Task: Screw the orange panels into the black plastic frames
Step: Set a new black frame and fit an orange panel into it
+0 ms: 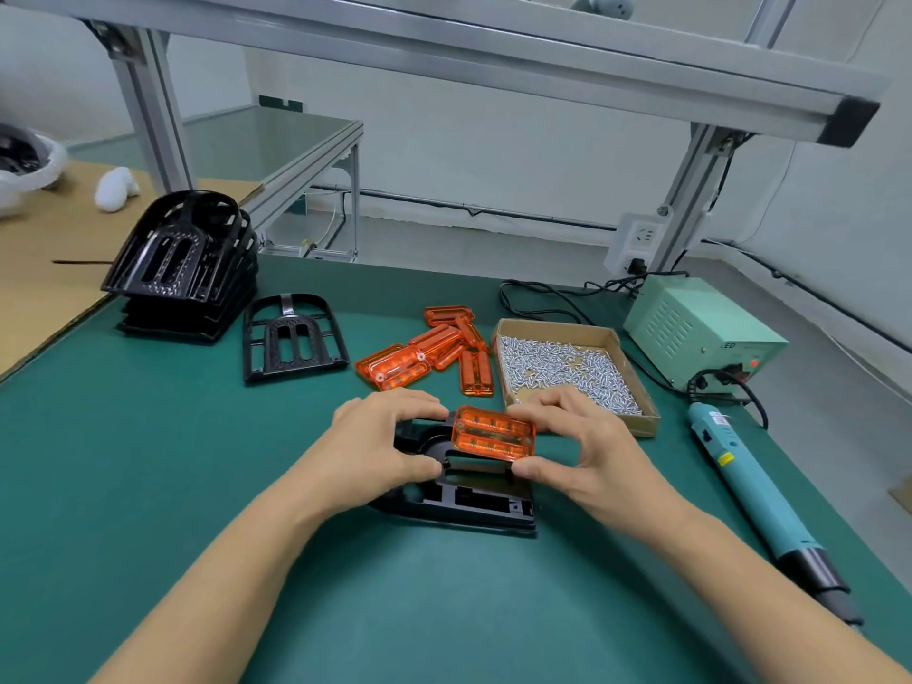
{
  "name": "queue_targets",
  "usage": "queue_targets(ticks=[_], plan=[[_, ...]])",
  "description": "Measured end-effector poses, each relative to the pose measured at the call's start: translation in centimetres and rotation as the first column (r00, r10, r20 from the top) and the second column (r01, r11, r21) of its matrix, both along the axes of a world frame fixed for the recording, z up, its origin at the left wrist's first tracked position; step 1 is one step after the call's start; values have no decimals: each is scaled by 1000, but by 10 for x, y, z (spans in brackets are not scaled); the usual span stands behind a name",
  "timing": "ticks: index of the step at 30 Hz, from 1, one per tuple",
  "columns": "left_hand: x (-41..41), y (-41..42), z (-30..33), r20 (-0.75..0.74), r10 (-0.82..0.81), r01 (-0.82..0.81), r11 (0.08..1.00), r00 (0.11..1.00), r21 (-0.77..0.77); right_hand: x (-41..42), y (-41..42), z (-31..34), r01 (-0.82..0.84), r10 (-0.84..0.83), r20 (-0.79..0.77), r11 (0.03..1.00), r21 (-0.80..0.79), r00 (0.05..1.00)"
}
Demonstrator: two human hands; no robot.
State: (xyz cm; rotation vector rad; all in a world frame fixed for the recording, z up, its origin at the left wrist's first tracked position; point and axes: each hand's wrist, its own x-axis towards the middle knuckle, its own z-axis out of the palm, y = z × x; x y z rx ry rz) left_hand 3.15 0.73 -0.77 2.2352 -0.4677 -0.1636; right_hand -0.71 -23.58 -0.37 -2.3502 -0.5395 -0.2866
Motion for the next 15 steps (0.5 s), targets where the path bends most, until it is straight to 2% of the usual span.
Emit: queue_targets(ticks=[5,15], plan=[[4,4,-4,1,-10,10,999,1000,-48,7,3,-7,-2,16,-197,997,72,980],[5,4,-5,8,-19,19,999,1000,-34,18,4,-2,-36,3,-318,994,-100,948]])
